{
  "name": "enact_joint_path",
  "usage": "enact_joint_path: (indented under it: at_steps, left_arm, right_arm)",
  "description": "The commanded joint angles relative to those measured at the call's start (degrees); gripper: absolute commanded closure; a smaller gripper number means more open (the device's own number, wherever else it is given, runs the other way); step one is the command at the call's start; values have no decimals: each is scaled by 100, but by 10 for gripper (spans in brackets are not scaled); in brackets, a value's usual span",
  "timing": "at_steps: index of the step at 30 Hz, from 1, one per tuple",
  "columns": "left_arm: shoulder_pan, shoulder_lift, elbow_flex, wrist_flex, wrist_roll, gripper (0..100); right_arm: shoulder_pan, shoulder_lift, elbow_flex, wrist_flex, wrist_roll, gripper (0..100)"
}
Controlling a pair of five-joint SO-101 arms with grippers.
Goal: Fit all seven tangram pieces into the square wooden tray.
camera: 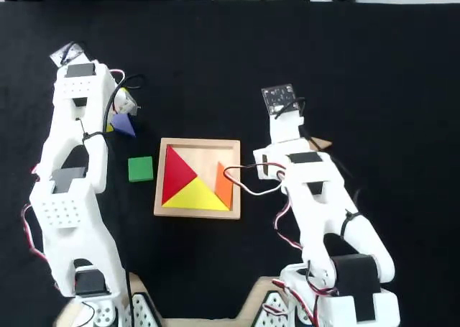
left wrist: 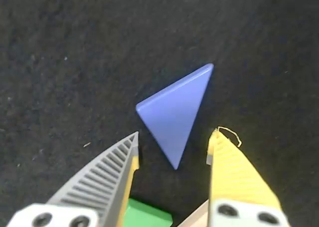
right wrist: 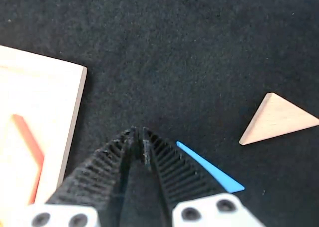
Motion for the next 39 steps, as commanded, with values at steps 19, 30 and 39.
enact_joint_path:
  at_steps: [19, 30, 39]
  left_arm:
    - [-567, -9, -251, -211, -826, 773]
    - [-462, 141, -312, -281, -1248, 773]
    - [-119, 141, -312, -422, -1363, 773]
  right_arm:
    - [62, 4, -462, -97, 9, 987]
    - [62, 31, -462, -97, 9, 987]
    - [62, 31, -462, -97, 9, 987]
